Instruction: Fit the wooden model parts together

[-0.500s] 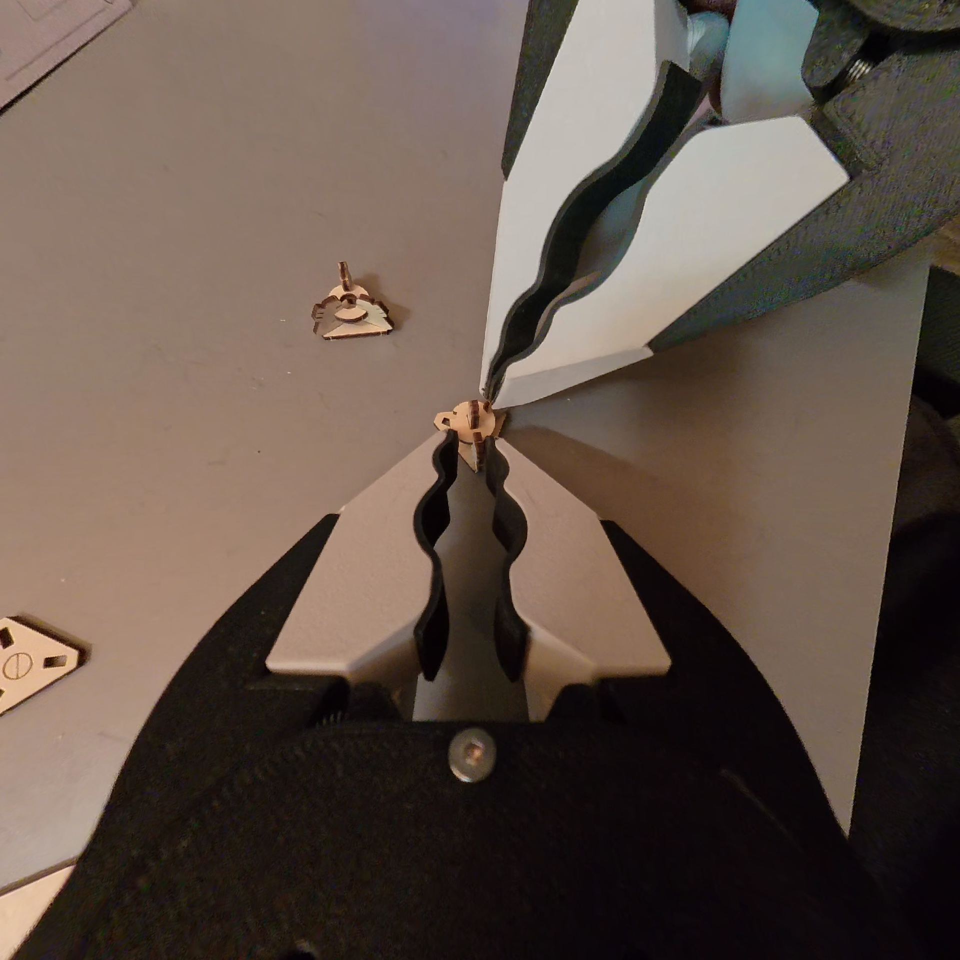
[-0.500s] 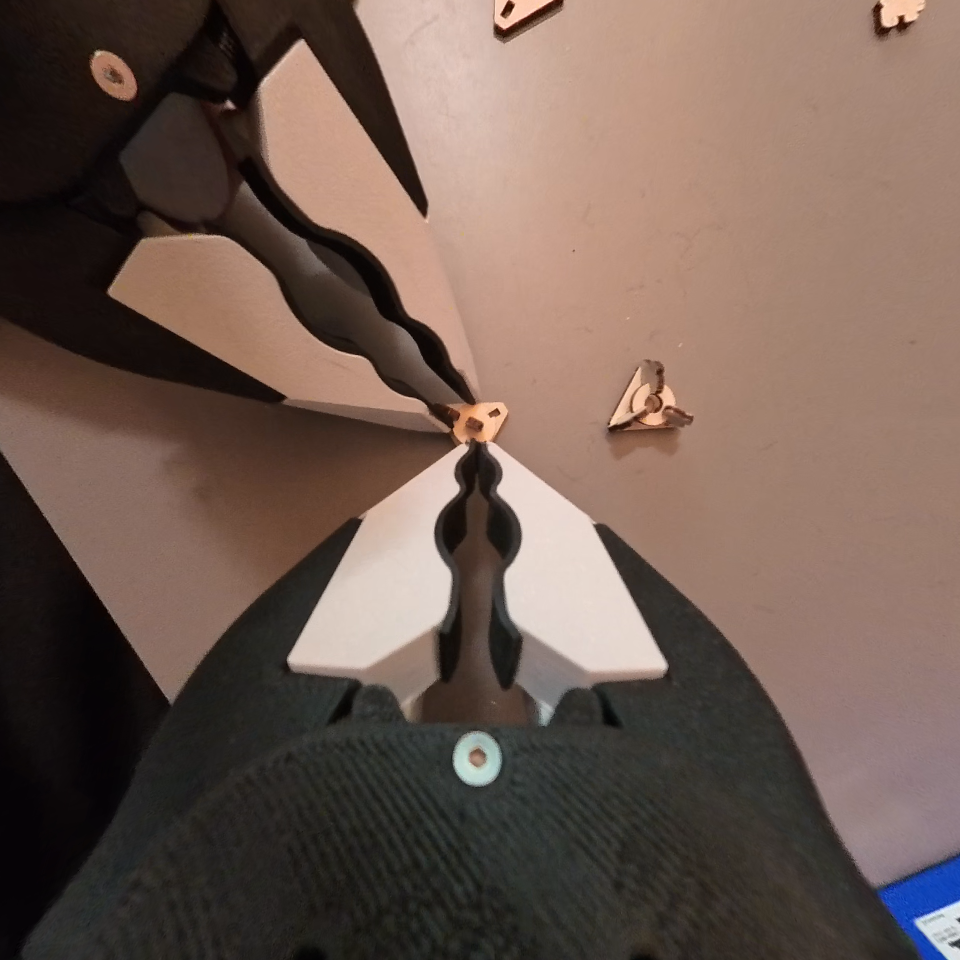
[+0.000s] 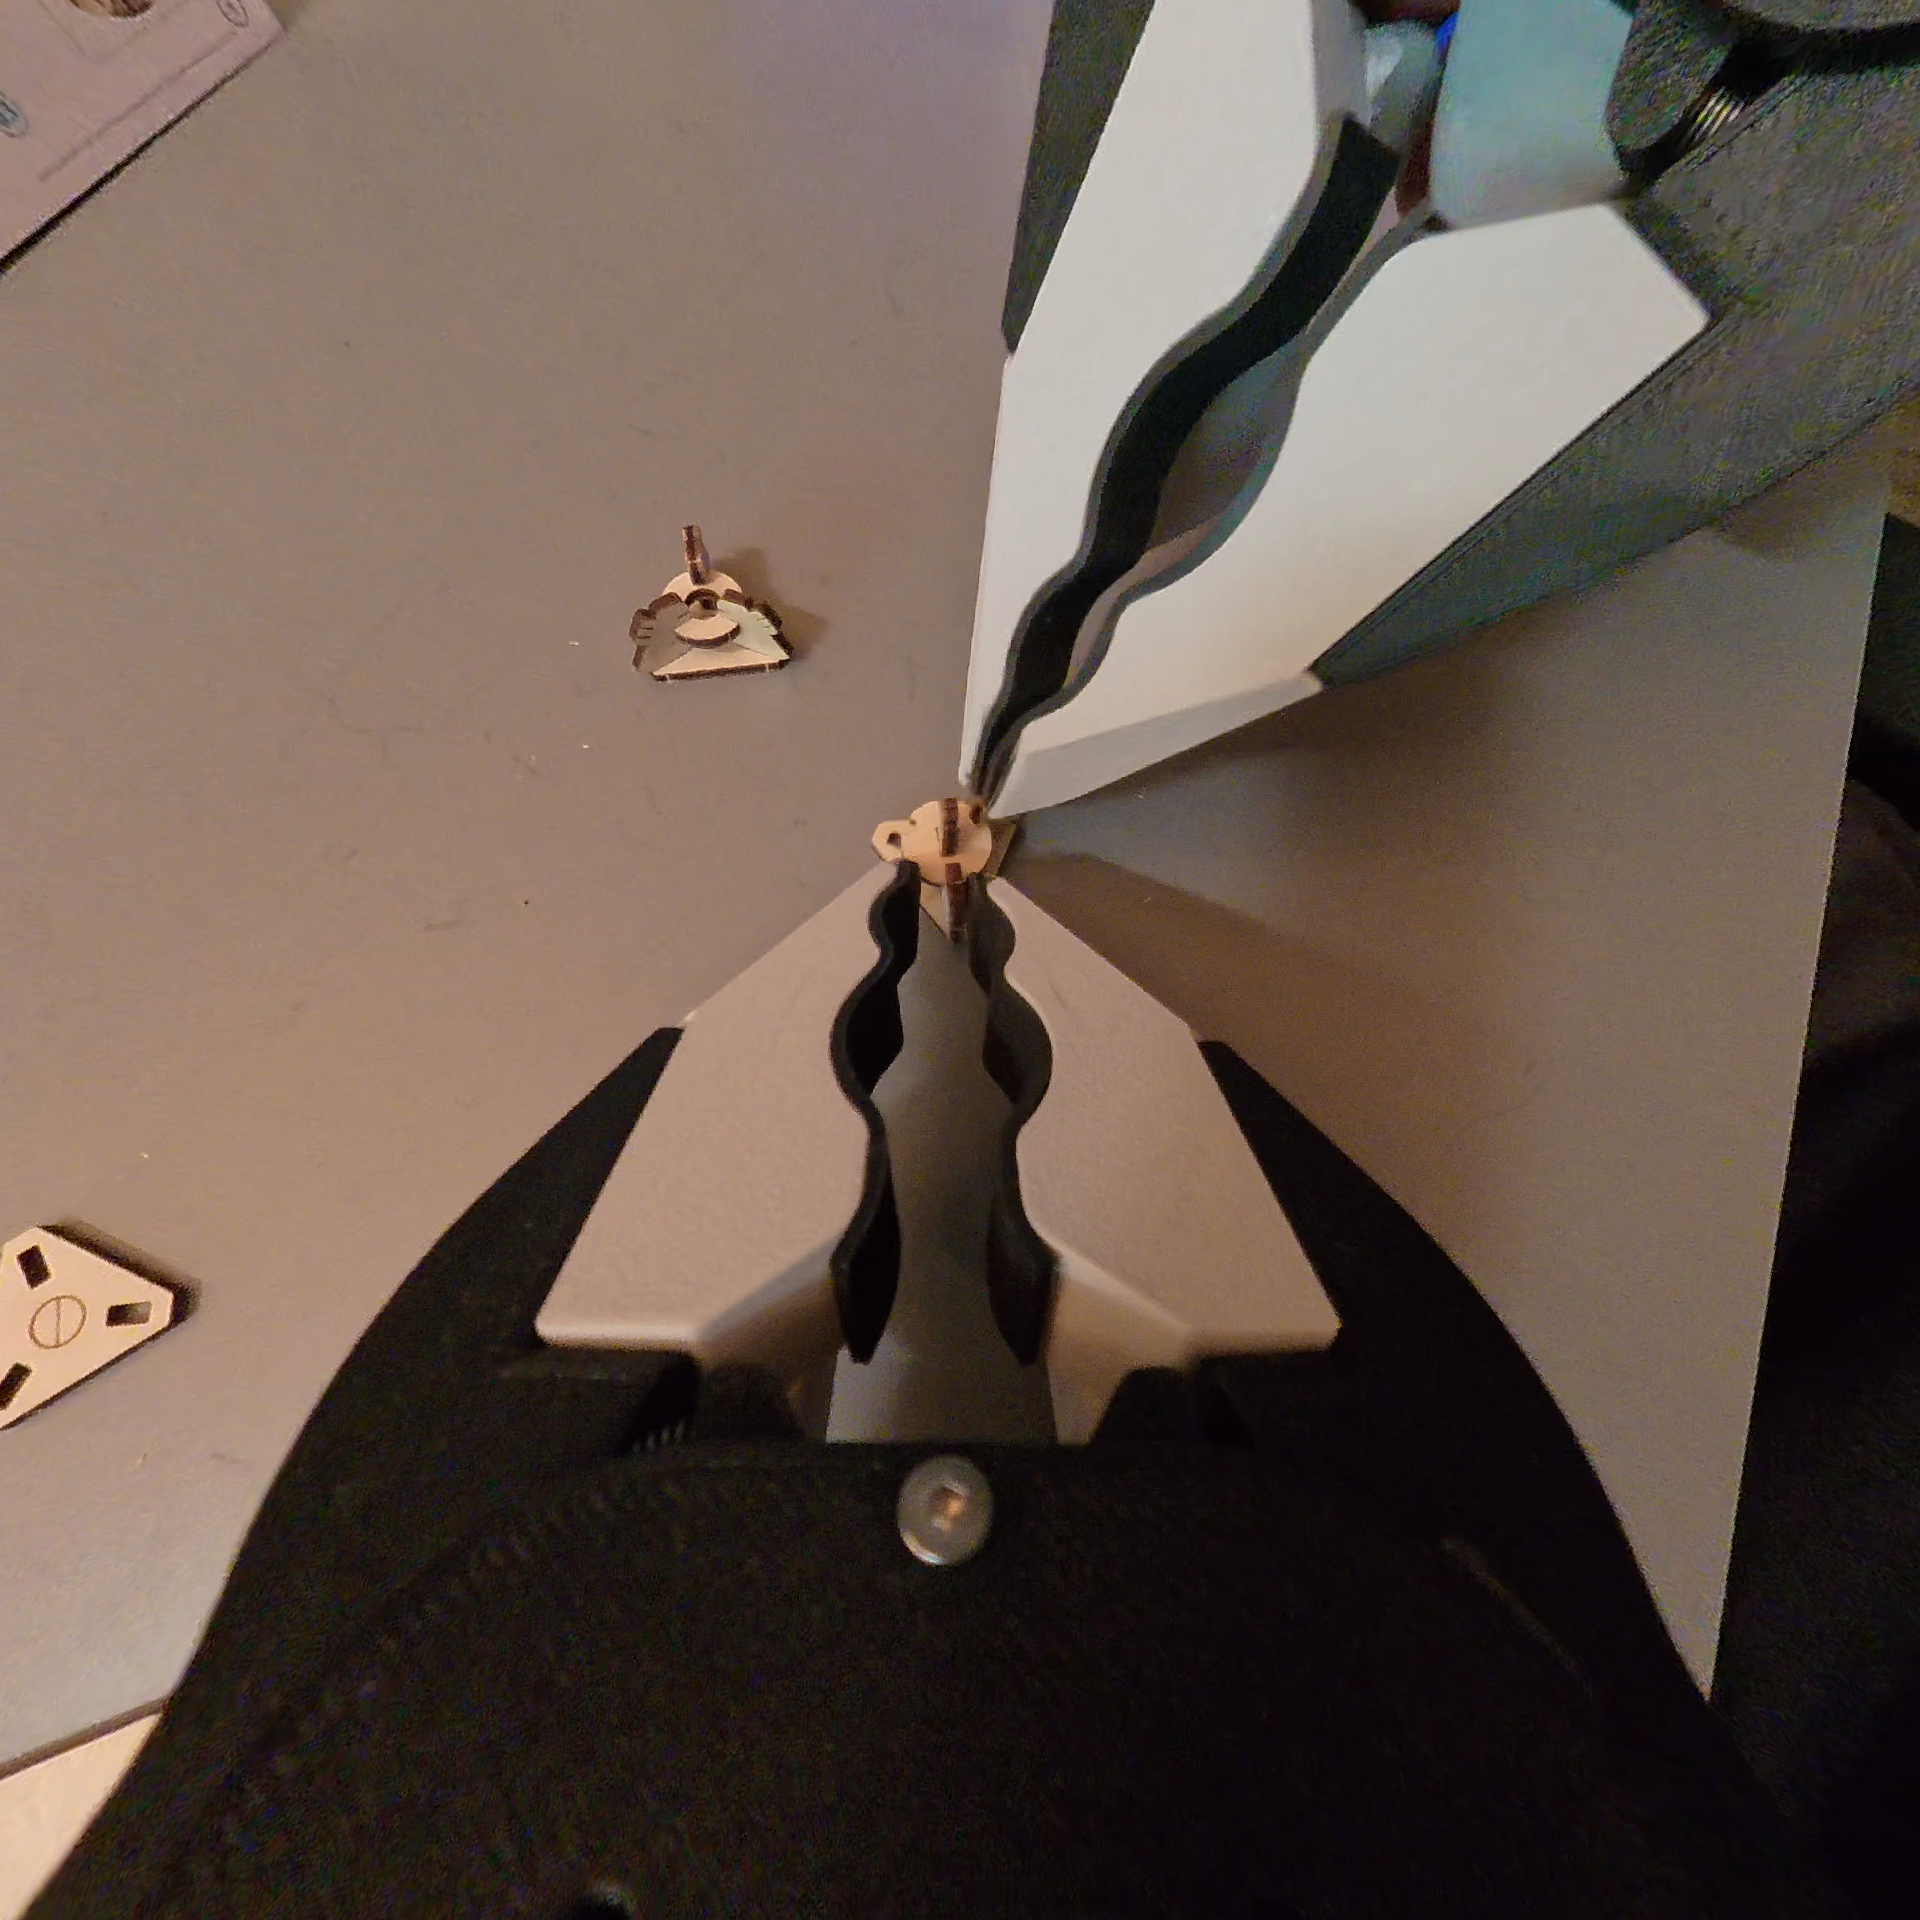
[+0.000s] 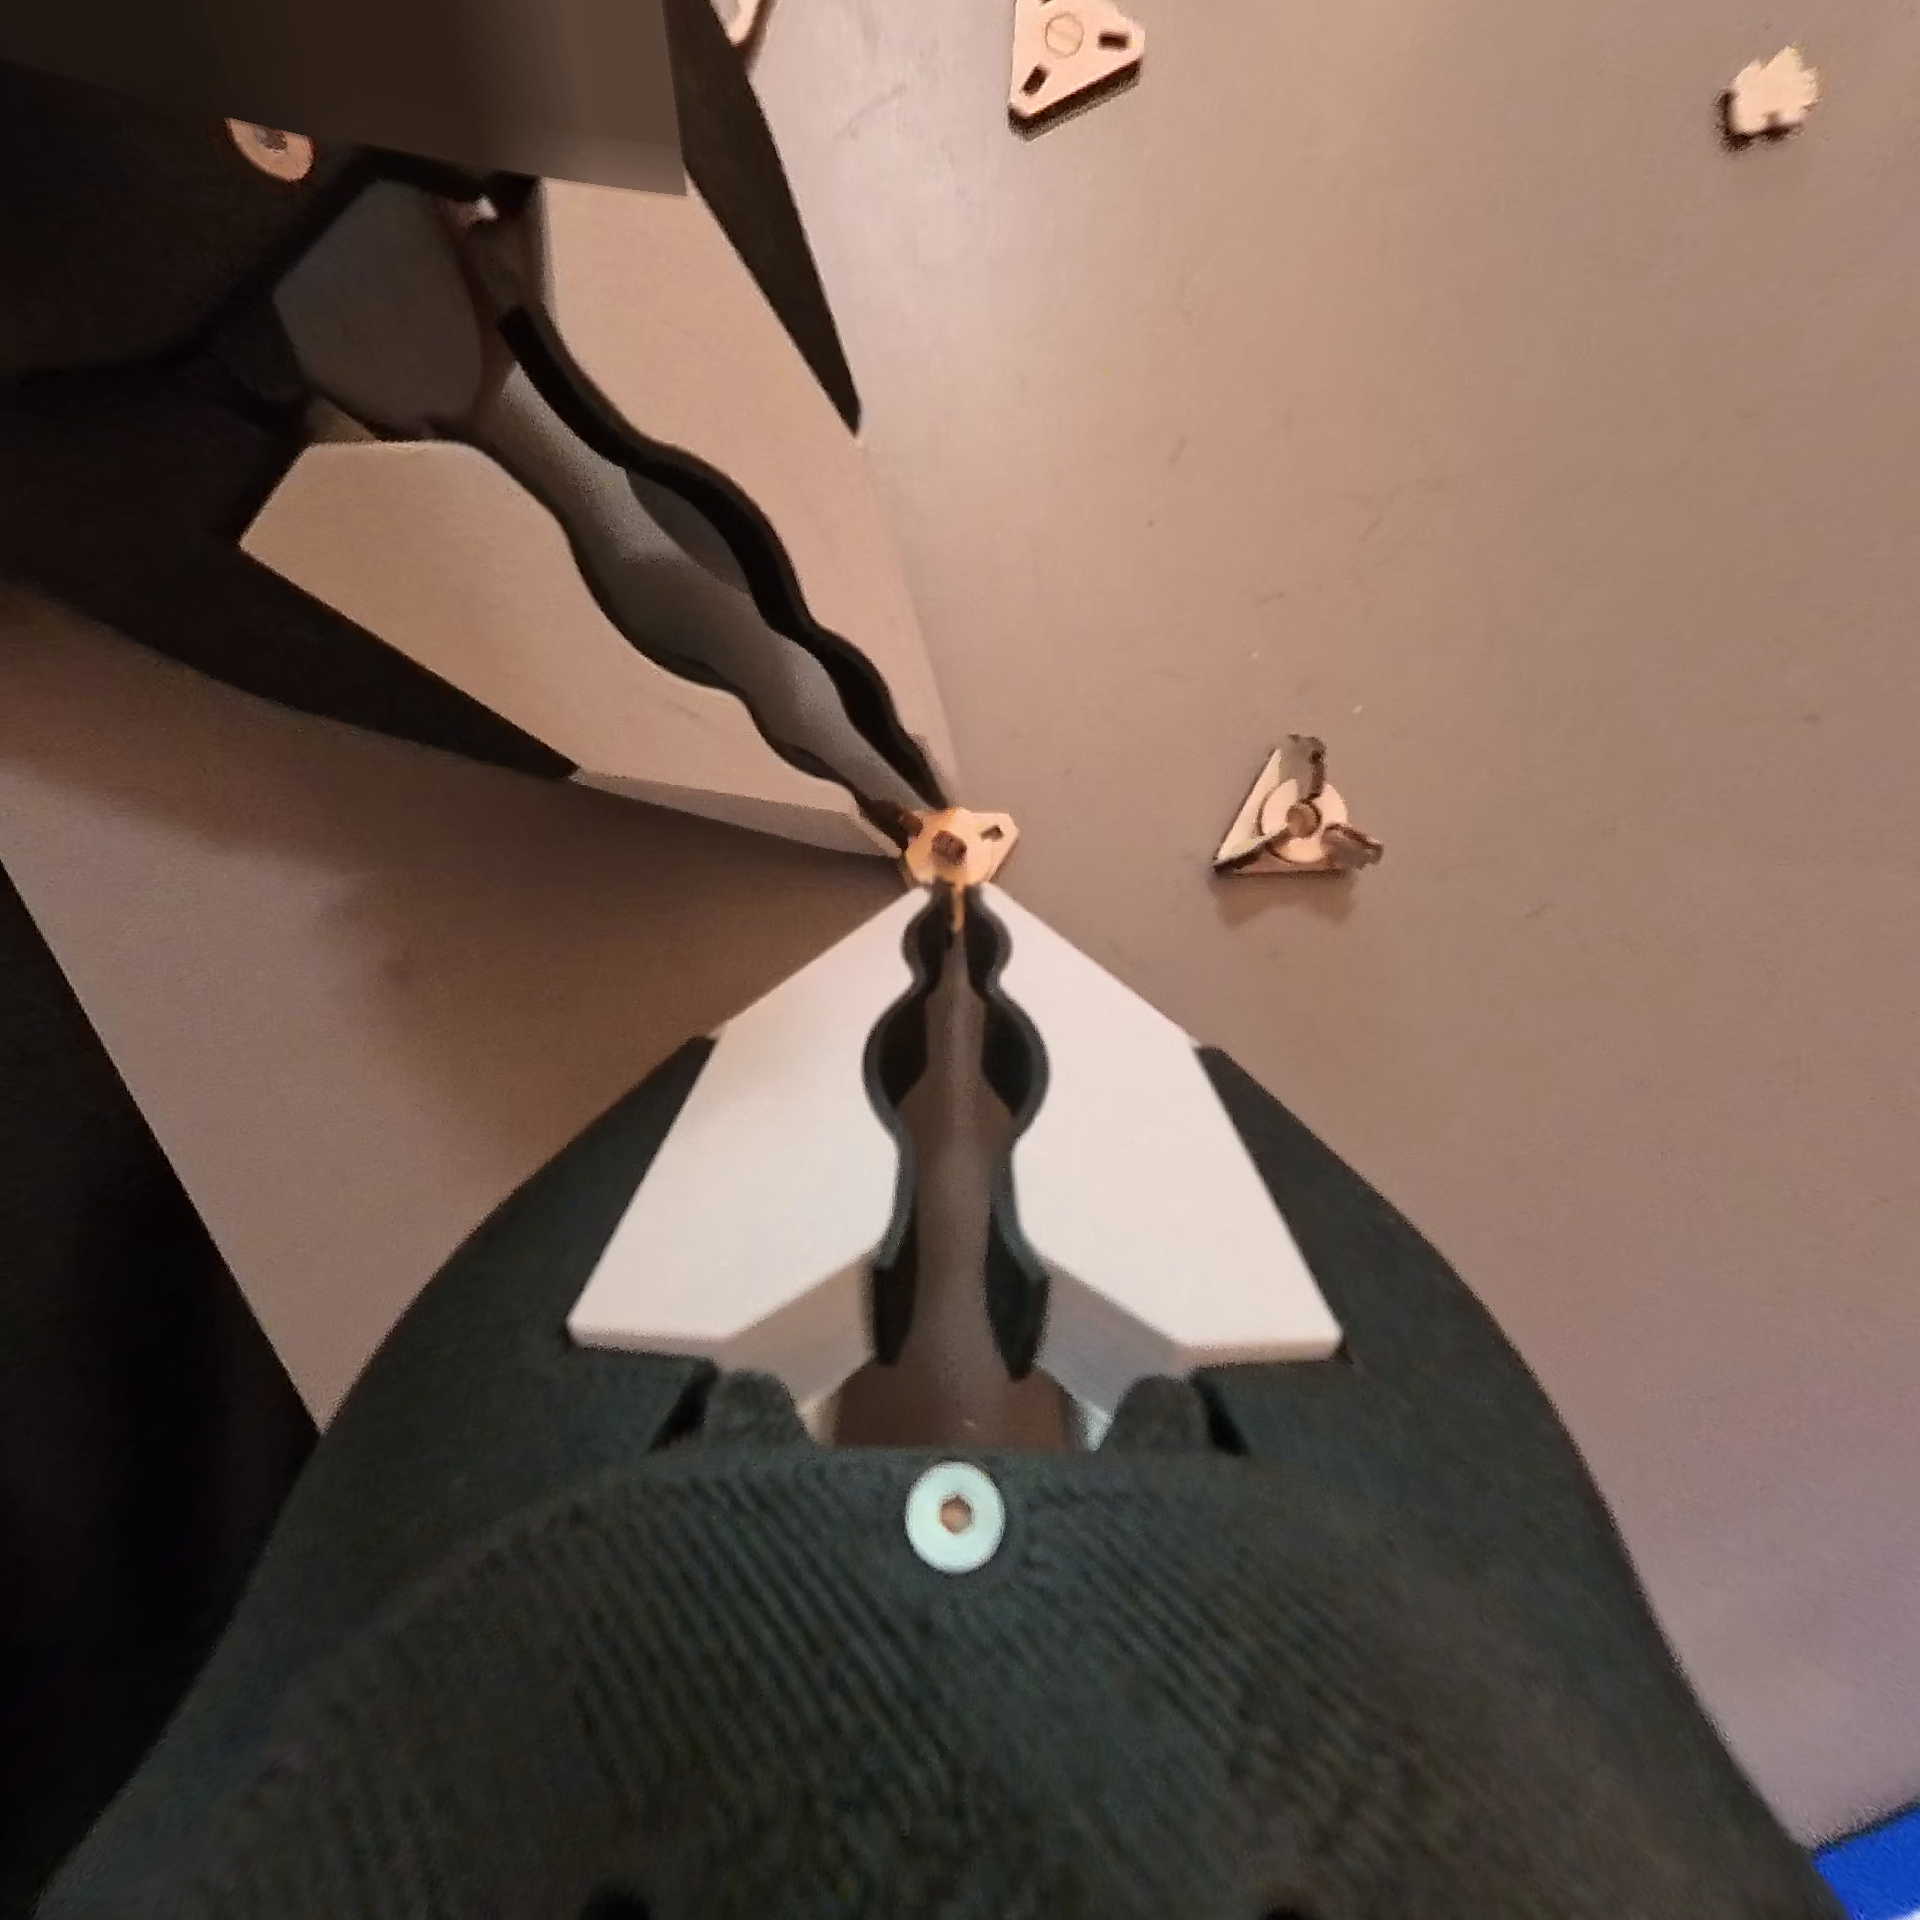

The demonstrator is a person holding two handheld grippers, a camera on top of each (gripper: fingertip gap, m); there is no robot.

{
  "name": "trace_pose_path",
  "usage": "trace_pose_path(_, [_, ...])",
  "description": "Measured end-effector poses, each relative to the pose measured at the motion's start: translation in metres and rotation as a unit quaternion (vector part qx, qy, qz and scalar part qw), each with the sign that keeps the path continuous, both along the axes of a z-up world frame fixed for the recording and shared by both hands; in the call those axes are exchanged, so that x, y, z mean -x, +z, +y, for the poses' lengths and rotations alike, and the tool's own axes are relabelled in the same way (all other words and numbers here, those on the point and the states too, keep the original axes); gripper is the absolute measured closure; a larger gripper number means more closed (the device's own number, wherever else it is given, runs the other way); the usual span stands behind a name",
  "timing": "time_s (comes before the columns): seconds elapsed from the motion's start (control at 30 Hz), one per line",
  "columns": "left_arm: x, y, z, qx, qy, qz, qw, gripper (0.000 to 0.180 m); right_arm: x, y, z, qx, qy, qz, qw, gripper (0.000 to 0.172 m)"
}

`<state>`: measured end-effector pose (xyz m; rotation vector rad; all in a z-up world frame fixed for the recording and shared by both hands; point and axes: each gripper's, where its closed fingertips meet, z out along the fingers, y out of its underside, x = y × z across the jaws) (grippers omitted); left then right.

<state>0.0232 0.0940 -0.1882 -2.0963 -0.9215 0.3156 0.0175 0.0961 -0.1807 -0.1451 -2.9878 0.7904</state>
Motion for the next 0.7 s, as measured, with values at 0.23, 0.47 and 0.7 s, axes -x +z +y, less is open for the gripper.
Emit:
trace_pose_path(0.23, [0.0001,-0.0007,0.0002,-0.002,0.0,-0.004,1.0,0.179,-0.0013,0.0006,0.0066,0.006,0.004,0.003,1.0,0.166])
trace_pose_path(0.47, [0.0002,-0.0018,0.0002,0.001,0.001,-0.007,1.0,0.179,-0.0021,-0.0007,0.0048,-0.012,0.001,0.019,1.0,0.172])
trace_pose_path(0.7, [0.0004,-0.0021,0.0002,0.006,0.005,-0.003,1.0,0.18,-0.0018,-0.0011,0.0052,-0.05,-0.008,0.013,0.999,0.172])
